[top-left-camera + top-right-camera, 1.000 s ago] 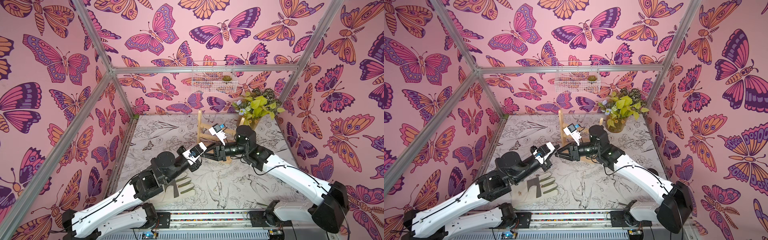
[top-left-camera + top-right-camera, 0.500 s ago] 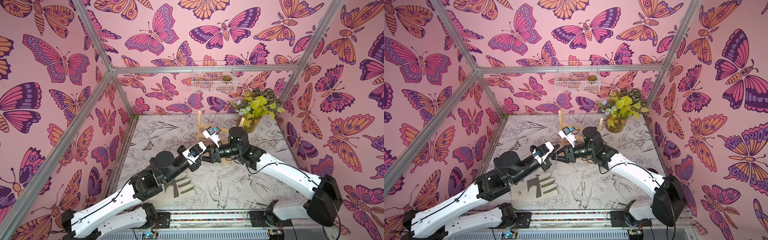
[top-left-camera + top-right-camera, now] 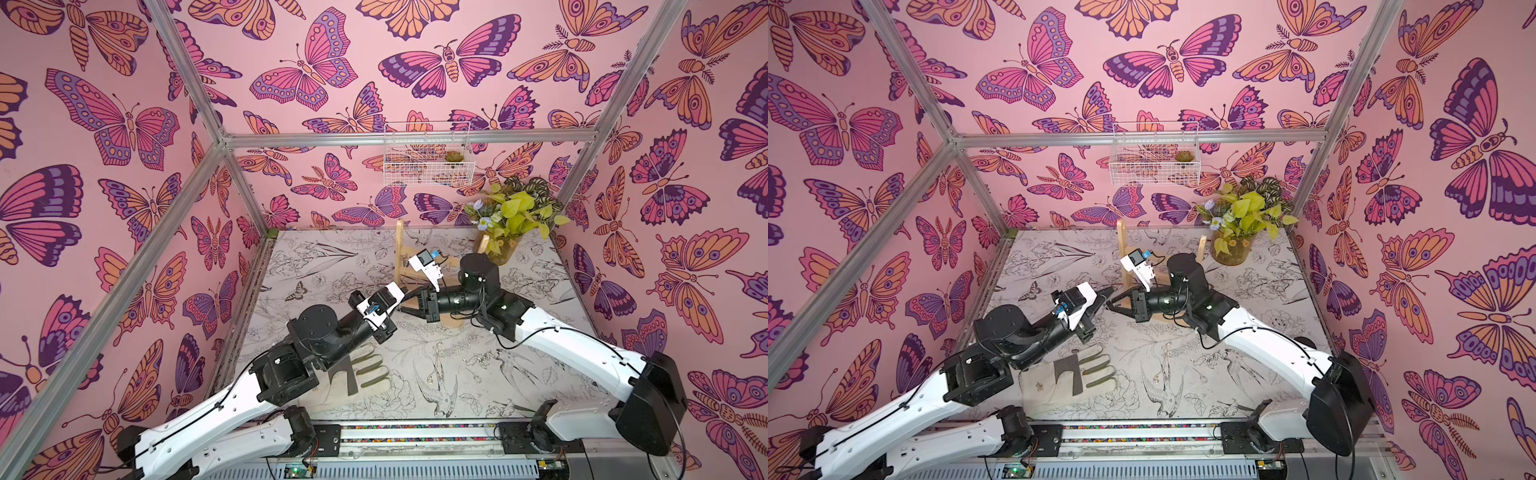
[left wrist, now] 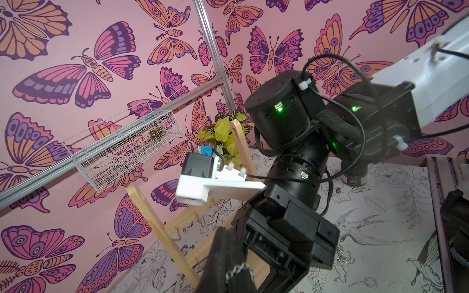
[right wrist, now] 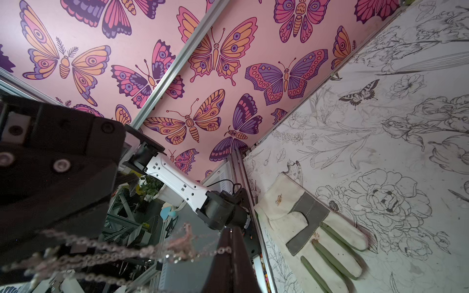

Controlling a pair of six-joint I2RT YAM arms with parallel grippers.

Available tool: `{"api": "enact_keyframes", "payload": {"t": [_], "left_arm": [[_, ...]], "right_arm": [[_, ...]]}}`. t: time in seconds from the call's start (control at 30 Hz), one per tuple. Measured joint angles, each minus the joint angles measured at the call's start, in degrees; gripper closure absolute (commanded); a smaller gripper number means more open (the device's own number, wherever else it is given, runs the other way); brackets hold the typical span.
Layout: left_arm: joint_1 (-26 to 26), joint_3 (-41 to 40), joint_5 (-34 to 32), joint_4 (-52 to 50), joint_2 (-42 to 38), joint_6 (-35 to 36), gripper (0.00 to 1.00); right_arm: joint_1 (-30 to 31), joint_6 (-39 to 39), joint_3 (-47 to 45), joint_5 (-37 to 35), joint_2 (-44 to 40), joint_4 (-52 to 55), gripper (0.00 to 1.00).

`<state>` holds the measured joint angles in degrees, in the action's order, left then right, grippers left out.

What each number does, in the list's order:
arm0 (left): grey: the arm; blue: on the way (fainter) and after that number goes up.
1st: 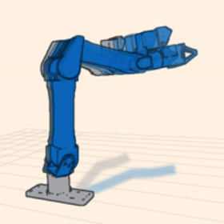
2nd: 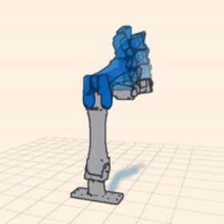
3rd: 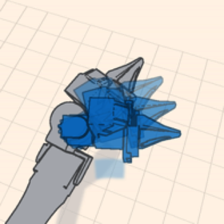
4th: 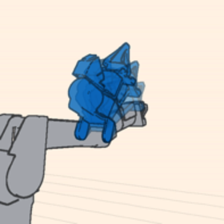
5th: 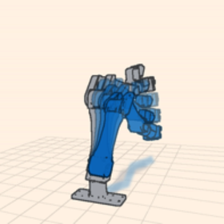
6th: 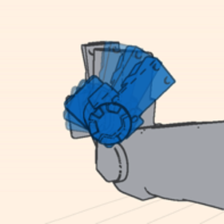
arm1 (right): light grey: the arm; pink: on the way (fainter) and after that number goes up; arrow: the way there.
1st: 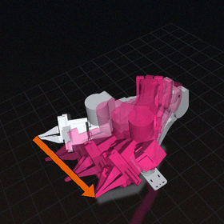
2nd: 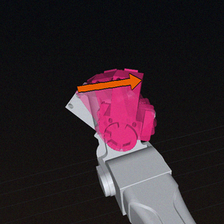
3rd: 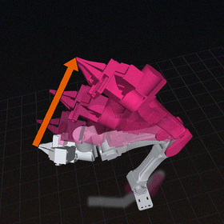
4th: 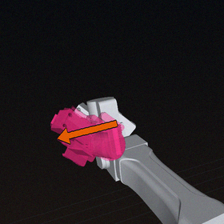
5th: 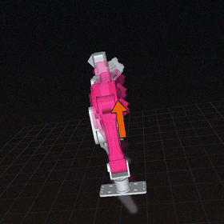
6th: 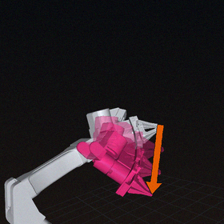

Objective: Hang the necklace on the jewelry display stand
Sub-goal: Adjust the necklace.

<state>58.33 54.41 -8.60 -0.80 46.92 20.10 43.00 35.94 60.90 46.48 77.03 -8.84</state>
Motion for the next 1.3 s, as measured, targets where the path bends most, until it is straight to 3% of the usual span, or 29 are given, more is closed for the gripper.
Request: {"api": "enact_keyframes", "payload": {"t": [0.57,0.67,0.9,1.03,1.3], "left_arm": [[0.00,-4.17,-1.73,1.53,-0.98,-1.33,0.89],[0.00,-5.14,-1.75,2.51,-0.63,-1.73,0.84],[0.00,-6.58,-2.54,4.17,0.46,-2.45,0.84],[-0.02,-6.95,-3.96,4.94,0.63,-3.48,0.70],[-0.17,-4.70,-5.57,5.42,4.11,-8.41,0.65]], "right_arm": [[0.00,-9.18,0.72,-19.69,-11.93,7.72,1.00],[0.00,-9.66,1.42,-21.05,-12.02,7.82,1.00],[0.85,-11.02,4.35,-22.49,-11.96,8.72,1.00],[1.31,-12.22,6.25,-23.12,-11.89,9.60,1.00],[2.03,-13.73,7.56,-24.22,-11.08,12.09,1.00]]}}
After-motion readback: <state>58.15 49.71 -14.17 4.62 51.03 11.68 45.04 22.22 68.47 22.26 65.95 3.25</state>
